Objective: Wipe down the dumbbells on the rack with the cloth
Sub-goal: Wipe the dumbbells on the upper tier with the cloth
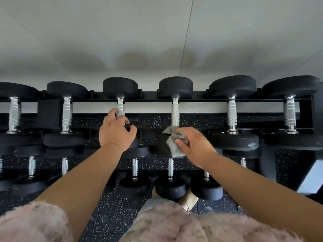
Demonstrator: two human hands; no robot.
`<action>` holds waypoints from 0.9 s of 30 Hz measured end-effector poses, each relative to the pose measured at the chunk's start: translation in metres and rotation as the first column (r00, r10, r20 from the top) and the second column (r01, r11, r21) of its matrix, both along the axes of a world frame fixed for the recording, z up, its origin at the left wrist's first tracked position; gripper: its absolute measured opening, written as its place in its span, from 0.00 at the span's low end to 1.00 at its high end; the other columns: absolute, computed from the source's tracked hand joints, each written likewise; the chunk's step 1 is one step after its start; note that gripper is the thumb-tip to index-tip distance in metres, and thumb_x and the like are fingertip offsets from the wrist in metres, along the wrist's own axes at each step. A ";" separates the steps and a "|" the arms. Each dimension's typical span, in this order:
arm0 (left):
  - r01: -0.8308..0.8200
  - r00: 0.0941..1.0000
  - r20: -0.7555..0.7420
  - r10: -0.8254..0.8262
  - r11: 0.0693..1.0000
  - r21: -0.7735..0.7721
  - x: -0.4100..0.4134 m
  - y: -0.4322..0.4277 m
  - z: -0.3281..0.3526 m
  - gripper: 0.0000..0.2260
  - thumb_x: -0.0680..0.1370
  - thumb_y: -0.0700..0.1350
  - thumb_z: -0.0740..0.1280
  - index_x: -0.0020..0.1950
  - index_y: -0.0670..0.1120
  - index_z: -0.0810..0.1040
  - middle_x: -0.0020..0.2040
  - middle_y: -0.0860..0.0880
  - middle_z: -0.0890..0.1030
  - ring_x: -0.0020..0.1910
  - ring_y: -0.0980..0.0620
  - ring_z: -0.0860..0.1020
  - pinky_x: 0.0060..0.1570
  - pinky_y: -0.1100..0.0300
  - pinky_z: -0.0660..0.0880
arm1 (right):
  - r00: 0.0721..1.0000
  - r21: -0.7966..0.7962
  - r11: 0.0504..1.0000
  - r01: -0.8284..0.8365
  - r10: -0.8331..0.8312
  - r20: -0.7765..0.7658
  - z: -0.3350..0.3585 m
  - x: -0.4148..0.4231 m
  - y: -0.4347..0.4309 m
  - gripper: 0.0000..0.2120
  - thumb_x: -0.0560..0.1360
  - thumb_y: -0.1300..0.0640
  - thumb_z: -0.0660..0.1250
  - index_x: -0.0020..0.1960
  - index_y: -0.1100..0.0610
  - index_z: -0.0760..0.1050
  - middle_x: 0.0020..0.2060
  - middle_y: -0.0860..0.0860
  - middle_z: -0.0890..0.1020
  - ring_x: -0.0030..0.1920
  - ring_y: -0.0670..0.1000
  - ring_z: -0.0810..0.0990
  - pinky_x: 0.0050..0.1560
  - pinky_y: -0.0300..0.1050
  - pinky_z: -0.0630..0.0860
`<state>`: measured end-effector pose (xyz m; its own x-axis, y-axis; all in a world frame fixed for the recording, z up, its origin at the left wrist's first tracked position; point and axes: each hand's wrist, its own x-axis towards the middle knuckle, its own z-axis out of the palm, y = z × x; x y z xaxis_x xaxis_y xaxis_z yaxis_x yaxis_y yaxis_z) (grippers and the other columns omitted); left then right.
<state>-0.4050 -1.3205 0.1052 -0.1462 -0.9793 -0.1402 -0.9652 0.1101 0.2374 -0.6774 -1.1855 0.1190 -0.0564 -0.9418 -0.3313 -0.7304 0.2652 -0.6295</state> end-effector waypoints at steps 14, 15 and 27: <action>0.027 0.997 -0.066 -0.027 1.000 0.000 0.004 -0.002 -0.001 0.11 0.77 0.59 0.69 0.51 0.53 0.81 0.77 0.51 0.66 0.71 0.46 0.69 0.49 0.51 0.77 | 0.807 -0.126 0.879 -0.460 0.354 -0.472 -0.010 0.078 -0.028 0.13 0.81 0.50 0.63 0.64 0.52 0.75 0.54 0.50 0.77 0.57 0.56 0.75 0.62 0.53 0.74; 0.027 0.998 -0.064 -0.026 1.000 0.004 0.004 -0.003 -0.001 0.11 0.77 0.59 0.69 0.51 0.53 0.80 0.78 0.51 0.65 0.71 0.47 0.69 0.48 0.52 0.77 | 0.800 -0.145 0.872 -0.469 0.349 -0.488 -0.012 0.071 -0.026 0.14 0.80 0.49 0.65 0.64 0.51 0.74 0.55 0.49 0.77 0.57 0.55 0.76 0.62 0.54 0.74; 0.034 0.996 -0.080 -0.032 0.999 0.027 0.004 -0.003 0.000 0.12 0.77 0.60 0.69 0.51 0.53 0.80 0.79 0.51 0.64 0.71 0.47 0.68 0.46 0.55 0.72 | 0.946 -0.096 0.948 0.304 -0.312 -0.083 -0.002 0.043 -0.010 0.14 0.83 0.44 0.60 0.62 0.49 0.76 0.54 0.44 0.78 0.55 0.48 0.76 0.58 0.44 0.75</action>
